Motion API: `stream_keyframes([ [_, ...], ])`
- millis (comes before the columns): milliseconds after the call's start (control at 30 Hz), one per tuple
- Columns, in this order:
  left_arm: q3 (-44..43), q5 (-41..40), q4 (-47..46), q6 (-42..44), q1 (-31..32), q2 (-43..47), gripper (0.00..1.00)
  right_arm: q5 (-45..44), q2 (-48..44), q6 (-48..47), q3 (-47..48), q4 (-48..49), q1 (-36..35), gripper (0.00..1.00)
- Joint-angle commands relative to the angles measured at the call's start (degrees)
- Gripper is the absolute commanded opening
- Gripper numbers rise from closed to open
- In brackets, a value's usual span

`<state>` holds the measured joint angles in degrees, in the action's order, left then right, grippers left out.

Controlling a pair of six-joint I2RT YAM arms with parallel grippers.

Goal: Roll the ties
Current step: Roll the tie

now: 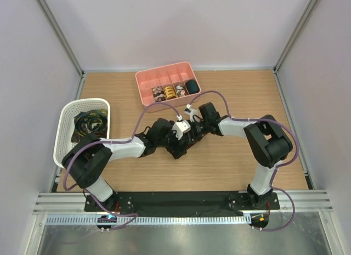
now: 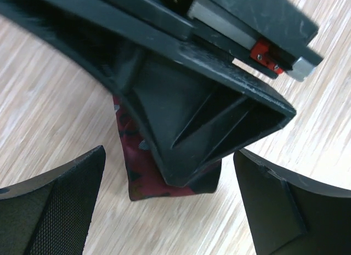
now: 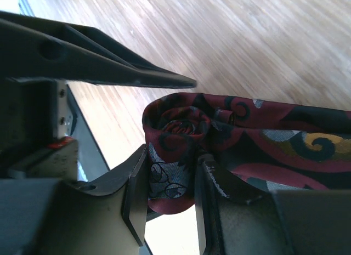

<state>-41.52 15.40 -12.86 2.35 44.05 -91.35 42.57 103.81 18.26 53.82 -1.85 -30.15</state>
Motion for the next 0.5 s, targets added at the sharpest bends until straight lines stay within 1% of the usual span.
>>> stream_keyframes([
  [0, -2.51, -1.77, 2.49, 4.5, 1.21, -1.2, 1.0, -1.17, 3.06, -0.16, -2.49, -4.04, 0.27, 0.01],
  [133, -4.36, -5.28, 5.39, 5.82, 2.52, -3.04, 1.0, -0.56, 3.33, 0.63, -2.41, -4.22, 0.53, 0.01],
  [233, -5.15, -7.75, 6.88, 6.35, 3.4, -4.1, 0.97, -0.47, 3.77, 0.81, -2.23, -4.39, 0.71, 0.01],
  [333, -5.41, -9.77, 7.06, 6.44, 3.85, -5.06, 0.91, 0.32, 3.86, 1.68, -2.4, -4.04, 0.88, 0.01],
  [367, -5.5, -10.82, 7.24, 6.53, 4.02, -5.41, 0.87, 1.11, 3.94, 1.95, -2.41, -3.87, 1.06, 0.01],
  [467, -6.12, -12.75, 7.94, 7.05, 4.55, -6.73, 0.8, 2.34, 4.56, 3.26, -2.58, -3.69, 1.5, 0.01],
])
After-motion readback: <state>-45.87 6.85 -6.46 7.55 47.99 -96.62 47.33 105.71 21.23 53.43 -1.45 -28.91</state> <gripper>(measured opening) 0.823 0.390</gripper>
